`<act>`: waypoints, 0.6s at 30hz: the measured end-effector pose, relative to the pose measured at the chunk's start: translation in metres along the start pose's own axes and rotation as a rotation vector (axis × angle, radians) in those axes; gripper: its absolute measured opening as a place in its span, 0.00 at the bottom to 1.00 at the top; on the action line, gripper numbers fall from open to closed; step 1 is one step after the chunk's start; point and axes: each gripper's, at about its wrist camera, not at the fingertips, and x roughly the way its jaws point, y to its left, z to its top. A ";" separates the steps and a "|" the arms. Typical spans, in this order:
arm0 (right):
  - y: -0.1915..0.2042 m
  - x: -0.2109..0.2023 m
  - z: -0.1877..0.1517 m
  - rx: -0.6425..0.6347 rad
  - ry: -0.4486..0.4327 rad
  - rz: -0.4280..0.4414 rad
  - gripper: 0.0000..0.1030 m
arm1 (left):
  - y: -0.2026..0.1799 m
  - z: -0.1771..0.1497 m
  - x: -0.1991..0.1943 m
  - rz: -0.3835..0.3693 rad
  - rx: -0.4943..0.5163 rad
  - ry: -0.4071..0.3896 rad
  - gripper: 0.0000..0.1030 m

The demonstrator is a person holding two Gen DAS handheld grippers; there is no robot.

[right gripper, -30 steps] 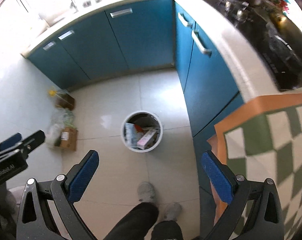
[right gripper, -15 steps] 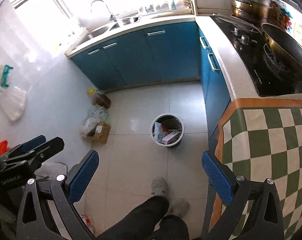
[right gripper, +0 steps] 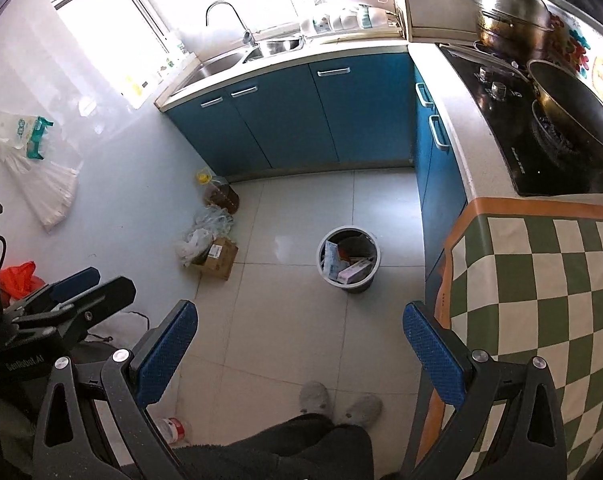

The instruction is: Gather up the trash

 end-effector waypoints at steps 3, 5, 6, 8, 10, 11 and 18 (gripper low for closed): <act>0.003 0.000 0.002 -0.004 -0.009 0.002 1.00 | 0.003 0.001 -0.004 0.008 0.006 -0.010 1.00; 0.005 -0.001 0.003 -0.003 -0.015 0.006 1.00 | 0.005 0.002 -0.006 0.012 0.011 -0.019 1.00; 0.006 -0.001 0.004 -0.003 -0.017 0.005 1.00 | 0.006 0.001 -0.007 0.012 0.012 -0.019 1.00; 0.008 -0.001 0.005 0.000 -0.018 0.011 1.00 | 0.007 0.002 -0.008 0.010 0.015 -0.020 1.00; 0.010 -0.001 0.005 -0.004 -0.019 0.009 1.00 | 0.007 0.001 -0.007 0.006 0.018 -0.019 1.00; 0.010 -0.001 0.005 -0.004 -0.020 0.009 1.00 | 0.006 0.000 -0.007 0.004 0.021 -0.017 1.00; 0.009 -0.002 0.005 -0.002 -0.015 0.008 1.00 | 0.007 0.000 -0.006 -0.006 0.022 -0.003 1.00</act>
